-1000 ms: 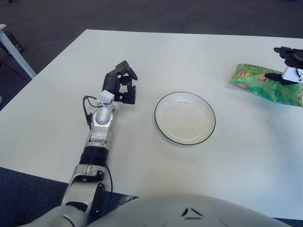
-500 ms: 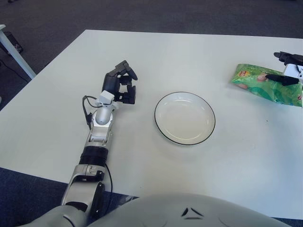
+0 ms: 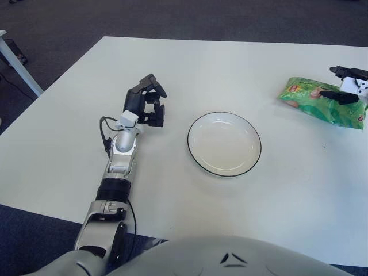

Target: Put the snack into the plate.

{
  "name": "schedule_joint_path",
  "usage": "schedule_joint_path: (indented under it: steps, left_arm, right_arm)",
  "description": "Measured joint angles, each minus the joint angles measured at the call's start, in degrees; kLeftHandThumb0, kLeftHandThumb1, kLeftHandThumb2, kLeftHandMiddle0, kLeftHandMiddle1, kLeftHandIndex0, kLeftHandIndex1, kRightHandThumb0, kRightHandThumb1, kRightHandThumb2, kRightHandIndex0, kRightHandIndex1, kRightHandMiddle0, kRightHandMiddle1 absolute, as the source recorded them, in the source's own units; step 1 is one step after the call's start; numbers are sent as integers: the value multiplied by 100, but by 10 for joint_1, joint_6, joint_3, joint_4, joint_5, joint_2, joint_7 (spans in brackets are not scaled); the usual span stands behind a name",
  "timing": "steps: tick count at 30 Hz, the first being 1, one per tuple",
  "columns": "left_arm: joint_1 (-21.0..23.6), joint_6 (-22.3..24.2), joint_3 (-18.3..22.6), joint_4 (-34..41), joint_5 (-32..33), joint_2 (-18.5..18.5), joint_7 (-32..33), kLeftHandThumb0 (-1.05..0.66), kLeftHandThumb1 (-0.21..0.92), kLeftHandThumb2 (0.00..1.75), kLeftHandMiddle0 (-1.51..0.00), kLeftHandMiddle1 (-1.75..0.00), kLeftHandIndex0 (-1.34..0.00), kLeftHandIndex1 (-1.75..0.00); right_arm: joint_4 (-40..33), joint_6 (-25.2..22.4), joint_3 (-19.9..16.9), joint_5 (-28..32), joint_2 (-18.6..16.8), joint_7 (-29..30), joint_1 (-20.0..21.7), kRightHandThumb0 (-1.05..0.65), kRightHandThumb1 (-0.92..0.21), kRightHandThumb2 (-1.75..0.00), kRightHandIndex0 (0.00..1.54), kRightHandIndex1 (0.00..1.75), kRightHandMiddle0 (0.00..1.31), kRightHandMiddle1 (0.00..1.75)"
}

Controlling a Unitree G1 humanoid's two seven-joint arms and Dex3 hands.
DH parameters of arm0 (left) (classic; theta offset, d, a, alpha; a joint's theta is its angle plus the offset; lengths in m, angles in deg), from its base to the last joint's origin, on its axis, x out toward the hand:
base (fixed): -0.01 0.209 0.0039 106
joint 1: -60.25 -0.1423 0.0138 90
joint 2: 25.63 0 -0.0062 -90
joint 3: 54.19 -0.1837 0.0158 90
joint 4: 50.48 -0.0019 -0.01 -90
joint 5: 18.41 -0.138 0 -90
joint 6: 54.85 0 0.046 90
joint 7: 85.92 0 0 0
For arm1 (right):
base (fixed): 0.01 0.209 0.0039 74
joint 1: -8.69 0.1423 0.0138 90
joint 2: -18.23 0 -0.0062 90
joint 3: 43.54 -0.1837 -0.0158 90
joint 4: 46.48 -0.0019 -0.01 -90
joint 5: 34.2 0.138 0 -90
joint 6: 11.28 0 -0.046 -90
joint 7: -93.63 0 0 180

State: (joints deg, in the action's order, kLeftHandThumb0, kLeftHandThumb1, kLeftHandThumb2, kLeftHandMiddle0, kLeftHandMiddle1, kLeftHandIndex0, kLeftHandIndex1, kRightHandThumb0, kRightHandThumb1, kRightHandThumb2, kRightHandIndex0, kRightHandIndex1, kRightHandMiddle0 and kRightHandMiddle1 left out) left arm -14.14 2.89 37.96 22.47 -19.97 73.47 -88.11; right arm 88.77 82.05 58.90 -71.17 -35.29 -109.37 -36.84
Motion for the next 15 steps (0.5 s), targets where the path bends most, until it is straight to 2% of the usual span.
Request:
schedule_joint_path:
  steps: [4, 11, 15]
  left_arm:
    - [0, 0, 1, 0, 1, 0, 0, -55, 15, 152, -136, -175, -75, -175]
    - [0, 0, 2, 0, 8, 1, -2, -55, 15, 152, -136, -175, -75, -175]
    - [0, 0, 1, 1, 8, 0, -3, -54, 15, 152, -135, -175, -75, -175]
  right_arm:
    - [27, 7, 7, 3, -15, -1, 6, -105, -92, -73, 0, 0, 0, 0]
    - [139, 42, 22, 8, -52, 46, 32, -105, -92, -75, 0, 0, 0, 0]
    - [180, 55, 25, 19, -60, 52, 54, -105, -92, -77, 0, 0, 0, 0]
